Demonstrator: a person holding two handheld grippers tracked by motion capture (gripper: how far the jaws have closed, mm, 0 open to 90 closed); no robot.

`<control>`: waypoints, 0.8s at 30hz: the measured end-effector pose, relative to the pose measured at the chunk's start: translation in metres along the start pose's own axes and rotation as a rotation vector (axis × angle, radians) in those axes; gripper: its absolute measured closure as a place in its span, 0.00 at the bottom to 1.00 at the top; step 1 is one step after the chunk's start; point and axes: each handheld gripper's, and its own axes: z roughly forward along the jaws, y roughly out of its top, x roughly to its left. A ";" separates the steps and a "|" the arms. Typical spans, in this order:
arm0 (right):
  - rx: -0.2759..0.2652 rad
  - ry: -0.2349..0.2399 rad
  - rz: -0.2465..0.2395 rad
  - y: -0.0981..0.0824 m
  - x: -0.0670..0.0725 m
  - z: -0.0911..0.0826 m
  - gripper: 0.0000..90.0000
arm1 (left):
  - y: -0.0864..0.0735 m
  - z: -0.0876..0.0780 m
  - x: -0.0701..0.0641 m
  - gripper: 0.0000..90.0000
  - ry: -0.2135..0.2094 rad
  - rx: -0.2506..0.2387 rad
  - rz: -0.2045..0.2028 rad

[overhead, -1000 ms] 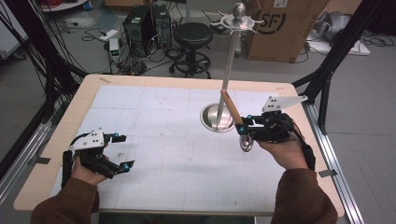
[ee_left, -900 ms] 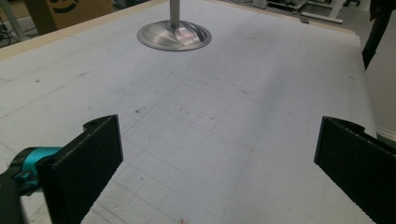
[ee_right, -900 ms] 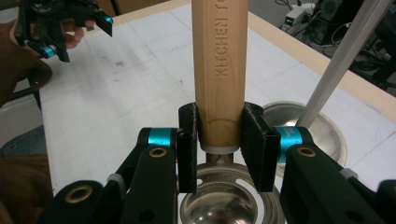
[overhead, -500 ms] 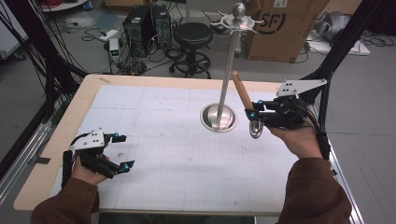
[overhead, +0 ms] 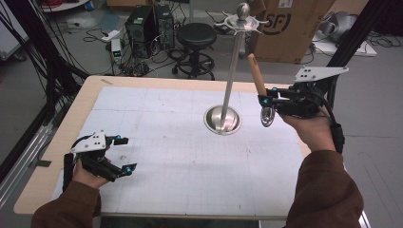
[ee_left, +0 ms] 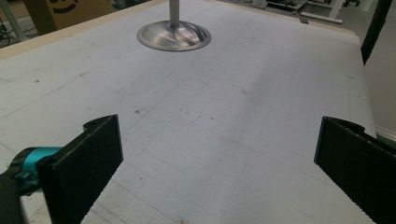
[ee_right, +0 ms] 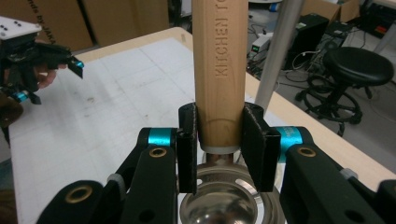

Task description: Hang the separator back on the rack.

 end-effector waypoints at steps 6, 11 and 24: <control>-0.014 -0.032 -0.015 0.008 -0.004 -0.002 0.76 | 0.000 0.000 0.000 0.02 0.001 0.001 0.000; -0.021 -0.047 -0.007 0.016 -0.009 -0.006 0.76 | 0.000 0.000 0.000 0.02 0.001 0.000 0.000; -0.029 -0.094 0.031 0.033 -0.027 -0.019 0.76 | -0.001 0.000 0.000 0.02 0.001 0.004 -0.002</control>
